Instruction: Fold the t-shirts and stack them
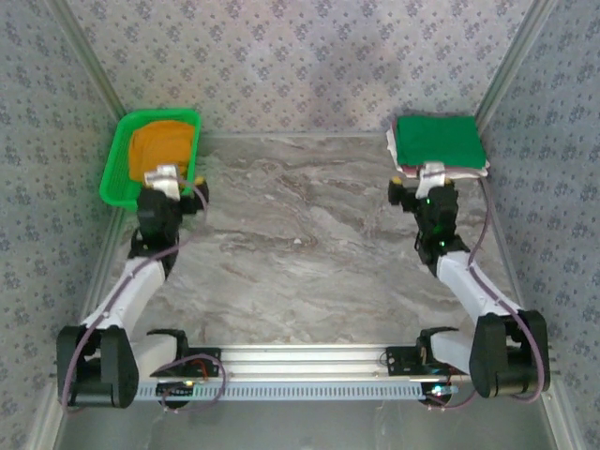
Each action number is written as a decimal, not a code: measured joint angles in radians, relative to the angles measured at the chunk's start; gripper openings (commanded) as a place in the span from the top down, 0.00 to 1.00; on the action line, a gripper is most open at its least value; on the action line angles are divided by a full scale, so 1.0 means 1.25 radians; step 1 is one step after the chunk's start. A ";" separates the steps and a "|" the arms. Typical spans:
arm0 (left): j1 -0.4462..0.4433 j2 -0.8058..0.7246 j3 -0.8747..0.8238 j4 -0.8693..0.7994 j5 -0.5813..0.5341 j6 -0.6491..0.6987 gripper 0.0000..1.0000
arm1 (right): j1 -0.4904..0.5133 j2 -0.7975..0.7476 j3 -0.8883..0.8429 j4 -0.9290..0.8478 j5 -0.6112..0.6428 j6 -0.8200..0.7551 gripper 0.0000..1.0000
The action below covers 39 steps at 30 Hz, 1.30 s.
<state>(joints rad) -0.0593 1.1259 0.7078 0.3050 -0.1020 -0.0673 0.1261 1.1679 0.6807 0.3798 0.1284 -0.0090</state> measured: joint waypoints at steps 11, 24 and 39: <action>0.171 0.660 0.976 -0.524 -0.005 -0.072 0.07 | 0.172 0.221 0.286 -0.188 0.005 0.049 0.00; 0.225 1.263 1.653 -0.962 0.082 -0.103 0.06 | 0.239 0.215 0.286 -0.266 0.044 0.058 0.00; 0.231 1.275 1.602 -0.935 0.172 -0.136 0.96 | 0.247 0.253 0.303 -0.278 0.069 0.059 0.00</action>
<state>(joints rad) 0.2291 2.7201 2.7098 -0.8635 0.1135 -0.2371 0.4347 1.4837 1.0595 0.0319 0.2142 0.0643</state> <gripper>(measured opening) 0.200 0.998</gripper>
